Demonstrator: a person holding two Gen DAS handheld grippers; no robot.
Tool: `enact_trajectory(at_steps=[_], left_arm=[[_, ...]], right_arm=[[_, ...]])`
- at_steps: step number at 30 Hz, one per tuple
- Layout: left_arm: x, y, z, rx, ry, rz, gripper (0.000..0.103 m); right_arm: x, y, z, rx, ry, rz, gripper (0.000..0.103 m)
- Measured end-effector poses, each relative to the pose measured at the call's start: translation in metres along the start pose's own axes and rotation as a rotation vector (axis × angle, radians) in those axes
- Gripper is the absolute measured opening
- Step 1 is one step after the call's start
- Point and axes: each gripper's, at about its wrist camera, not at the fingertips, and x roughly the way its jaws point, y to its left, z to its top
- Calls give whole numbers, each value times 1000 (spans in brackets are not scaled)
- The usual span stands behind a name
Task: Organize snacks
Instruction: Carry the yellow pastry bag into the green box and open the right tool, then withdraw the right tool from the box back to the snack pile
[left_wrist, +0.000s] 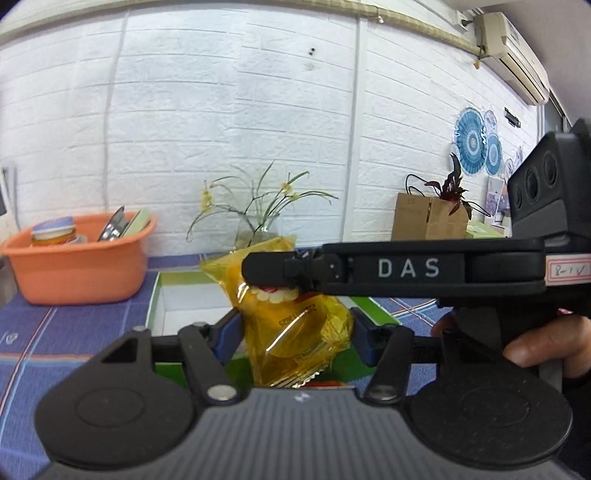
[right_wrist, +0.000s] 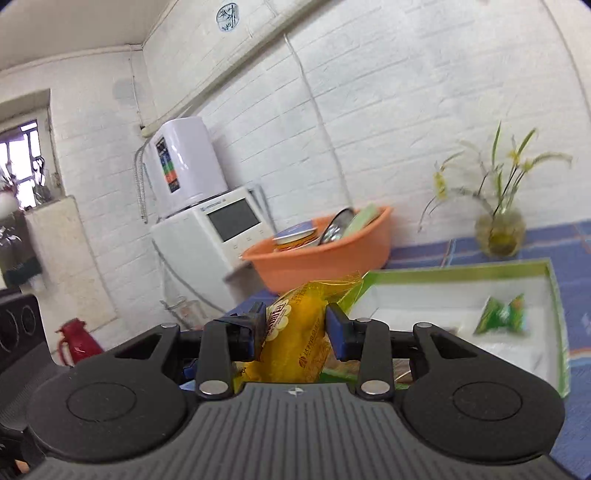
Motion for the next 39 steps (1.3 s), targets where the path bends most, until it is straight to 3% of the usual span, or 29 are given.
enact_trajectory(at_steps=[3,10,18,25,27,29,31,35,37,39], left_arm=[[22,-2,14,18,-7,-1,60],[75,-5,28,52,-8,38,59],[122,-4,4,14,70,13,60],[135,-6,-8,24,113,4,62],[134,-5,-8,16,100,11,65],[131,-5,-7,25,79,31,66],[128,-4,-6,30,61,56,68],[123,1,-4,11,52,95,75],[118,3,-4,10,44,120,83],[109,4,-3,12,20,153,100]], right_arm=[[5,-10,12,-45,-16,-47,63],[24,-46,21,-21,-46,-105,62],[34,-82,-8,61,-9,-179,62],[38,-97,-23,120,6,-198,62],[36,-97,-24,128,-20,-211,66],[35,-96,-23,121,-39,-242,92],[32,-93,-21,93,-54,-272,101],[27,-88,-17,69,-63,-330,102],[21,-88,-16,77,-74,-361,102],[15,-86,-15,95,-79,-394,103]])
